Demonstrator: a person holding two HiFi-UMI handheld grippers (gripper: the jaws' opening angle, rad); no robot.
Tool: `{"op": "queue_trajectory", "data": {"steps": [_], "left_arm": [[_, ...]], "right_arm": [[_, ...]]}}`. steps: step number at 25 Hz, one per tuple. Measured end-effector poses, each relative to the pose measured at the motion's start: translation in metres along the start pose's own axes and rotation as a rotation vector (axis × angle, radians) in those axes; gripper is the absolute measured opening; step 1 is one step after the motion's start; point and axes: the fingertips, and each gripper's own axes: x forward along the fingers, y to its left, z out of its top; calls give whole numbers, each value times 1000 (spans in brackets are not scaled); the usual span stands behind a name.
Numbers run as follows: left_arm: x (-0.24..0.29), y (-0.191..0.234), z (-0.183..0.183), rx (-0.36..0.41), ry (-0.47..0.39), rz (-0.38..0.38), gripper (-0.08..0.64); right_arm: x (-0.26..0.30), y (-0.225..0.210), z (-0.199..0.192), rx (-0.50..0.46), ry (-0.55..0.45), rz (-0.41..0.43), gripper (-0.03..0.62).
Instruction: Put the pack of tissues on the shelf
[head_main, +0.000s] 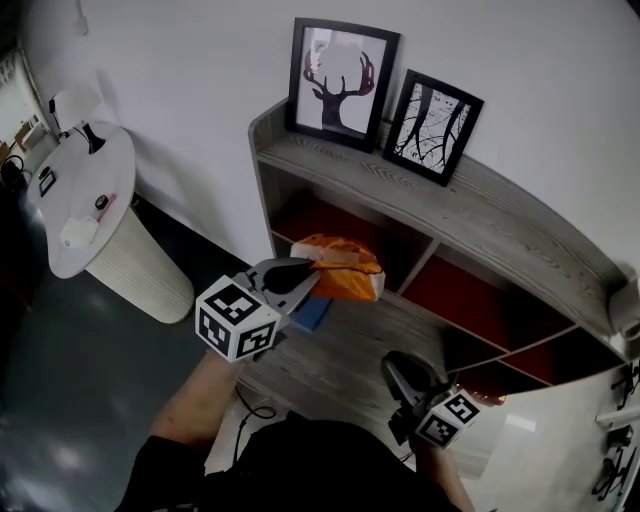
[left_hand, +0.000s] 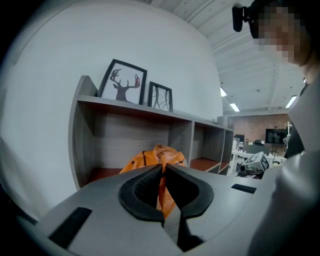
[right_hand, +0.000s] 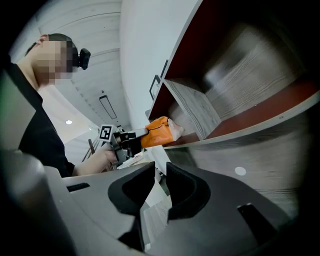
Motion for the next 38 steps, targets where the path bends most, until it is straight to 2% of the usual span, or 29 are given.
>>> {"op": "queue_trajectory", "data": {"steps": [6, 13, 17, 18, 19, 21, 30, 38], "left_arm": [[29, 20, 12, 14, -6, -21, 29], [65, 42, 4, 25, 24, -42, 29], [79, 59, -7, 82, 75, 24, 31], [80, 62, -8, 98, 83, 43, 69], [80, 65, -9, 107, 86, 58, 141], [79, 70, -7, 118, 78, 80, 184], [55, 65, -3, 120, 37, 96, 189], [17, 39, -9, 81, 1, 87, 189]], "right_arm": [[7, -13, 5, -13, -10, -22, 31], [15, -28, 8, -4, -16, -61, 34], [17, -36, 7, -19, -36, -64, 35], [18, -37, 7, -20, -41, -64, 35], [19, -38, 7, -19, -42, -64, 35], [22, -39, 6, -17, -35, -63, 35], [25, -25, 6, -20, -3, -47, 35], [17, 3, 1, -23, 5, -37, 36]]}}
